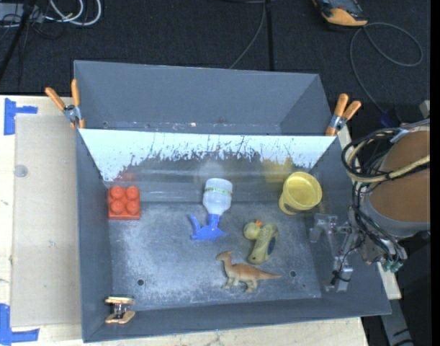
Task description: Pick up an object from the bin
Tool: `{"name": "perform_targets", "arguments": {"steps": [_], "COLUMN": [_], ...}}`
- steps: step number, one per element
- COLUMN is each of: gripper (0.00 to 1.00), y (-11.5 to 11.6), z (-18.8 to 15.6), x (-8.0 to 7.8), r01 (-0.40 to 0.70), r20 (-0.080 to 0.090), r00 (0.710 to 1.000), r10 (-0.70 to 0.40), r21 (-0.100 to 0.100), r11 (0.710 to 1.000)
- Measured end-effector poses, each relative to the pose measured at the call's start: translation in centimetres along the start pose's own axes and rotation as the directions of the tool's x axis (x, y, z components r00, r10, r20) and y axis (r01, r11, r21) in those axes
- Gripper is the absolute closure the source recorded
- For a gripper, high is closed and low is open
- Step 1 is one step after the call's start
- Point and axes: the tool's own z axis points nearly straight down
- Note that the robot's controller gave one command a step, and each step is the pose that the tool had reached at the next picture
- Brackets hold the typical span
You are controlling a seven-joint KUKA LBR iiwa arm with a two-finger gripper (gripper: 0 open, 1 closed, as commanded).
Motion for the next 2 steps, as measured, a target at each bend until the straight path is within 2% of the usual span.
{"name": "perform_targets", "arguments": {"steps": [1,2], "gripper": [0.0,0.0], "y": [0.3,0.9], "z": [0.4,-1.5], "x": [-0.9,-1.5], "r01": [-0.002,0.101], "r20": [0.003,-0.009], "r00": [1.0,0.995], "r10": [0.002,-0.101], "r21": [0.002,-0.005], "r11": [1.0,0.995]}}
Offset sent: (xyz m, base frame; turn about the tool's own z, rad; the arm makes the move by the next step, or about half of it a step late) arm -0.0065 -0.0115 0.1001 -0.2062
